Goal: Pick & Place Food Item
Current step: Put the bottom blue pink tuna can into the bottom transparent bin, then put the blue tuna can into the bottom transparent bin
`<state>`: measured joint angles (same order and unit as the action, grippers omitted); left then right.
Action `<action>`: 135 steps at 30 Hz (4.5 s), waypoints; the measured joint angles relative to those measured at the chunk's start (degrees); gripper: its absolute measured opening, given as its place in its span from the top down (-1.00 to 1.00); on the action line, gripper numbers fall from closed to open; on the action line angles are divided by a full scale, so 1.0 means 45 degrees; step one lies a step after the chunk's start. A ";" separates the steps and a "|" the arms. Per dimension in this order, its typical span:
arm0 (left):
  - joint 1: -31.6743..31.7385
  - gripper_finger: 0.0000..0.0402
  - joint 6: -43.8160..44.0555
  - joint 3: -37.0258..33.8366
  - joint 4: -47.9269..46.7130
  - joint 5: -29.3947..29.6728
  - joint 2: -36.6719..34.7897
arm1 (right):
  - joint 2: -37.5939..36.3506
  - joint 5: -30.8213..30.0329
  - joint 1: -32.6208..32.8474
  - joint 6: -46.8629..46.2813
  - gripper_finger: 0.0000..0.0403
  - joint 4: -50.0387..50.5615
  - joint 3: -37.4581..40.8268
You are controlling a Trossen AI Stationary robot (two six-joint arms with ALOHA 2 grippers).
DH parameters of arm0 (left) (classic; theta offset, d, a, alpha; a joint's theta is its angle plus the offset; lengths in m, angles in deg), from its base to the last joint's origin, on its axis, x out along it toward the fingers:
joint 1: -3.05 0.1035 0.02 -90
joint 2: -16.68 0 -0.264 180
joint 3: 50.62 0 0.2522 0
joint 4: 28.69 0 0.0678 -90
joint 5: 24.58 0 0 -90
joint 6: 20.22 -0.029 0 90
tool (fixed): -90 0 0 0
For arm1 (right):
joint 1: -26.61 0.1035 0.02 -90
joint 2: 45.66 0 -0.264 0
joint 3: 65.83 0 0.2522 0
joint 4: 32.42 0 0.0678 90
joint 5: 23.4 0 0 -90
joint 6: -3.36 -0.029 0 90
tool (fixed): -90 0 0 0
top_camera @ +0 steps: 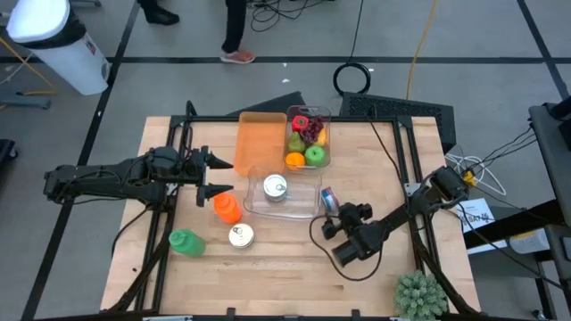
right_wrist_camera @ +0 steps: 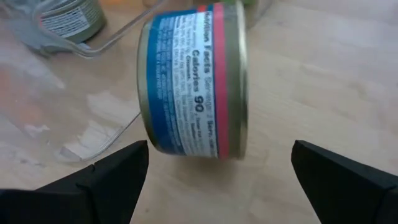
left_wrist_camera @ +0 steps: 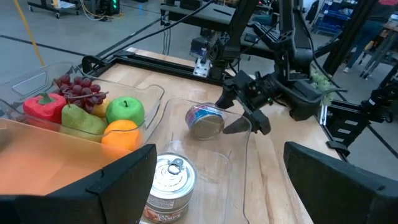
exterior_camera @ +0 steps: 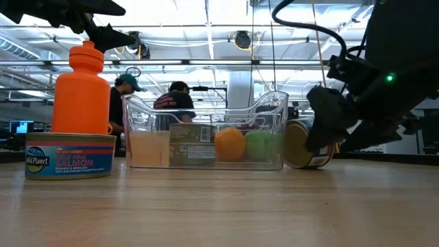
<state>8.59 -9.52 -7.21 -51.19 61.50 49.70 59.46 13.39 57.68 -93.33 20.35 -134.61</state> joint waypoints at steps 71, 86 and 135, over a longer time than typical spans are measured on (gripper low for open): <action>0.0000 -0.81 0.0000 0.0000 -0.0002 -0.0005 -0.0005 | -0.1496 -0.0349 -0.1962 3.1348 -0.53 -1.3612 0.0236; 0.0000 -0.81 0.0002 0.0000 -0.0005 0.0000 -0.0005 | -0.1860 -0.0728 -0.0200 2.6310 -0.43 -1.8032 0.0284; -0.9542 -0.81 0.4714 0.3477 -0.3060 0.3257 1.1811 | -0.3235 0.5459 0.1428 1.7965 -0.40 -1.4985 0.0279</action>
<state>-34.35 11.70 8.43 -64.96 76.16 102.84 44.90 37.96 64.10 -12.49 -47.08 -133.35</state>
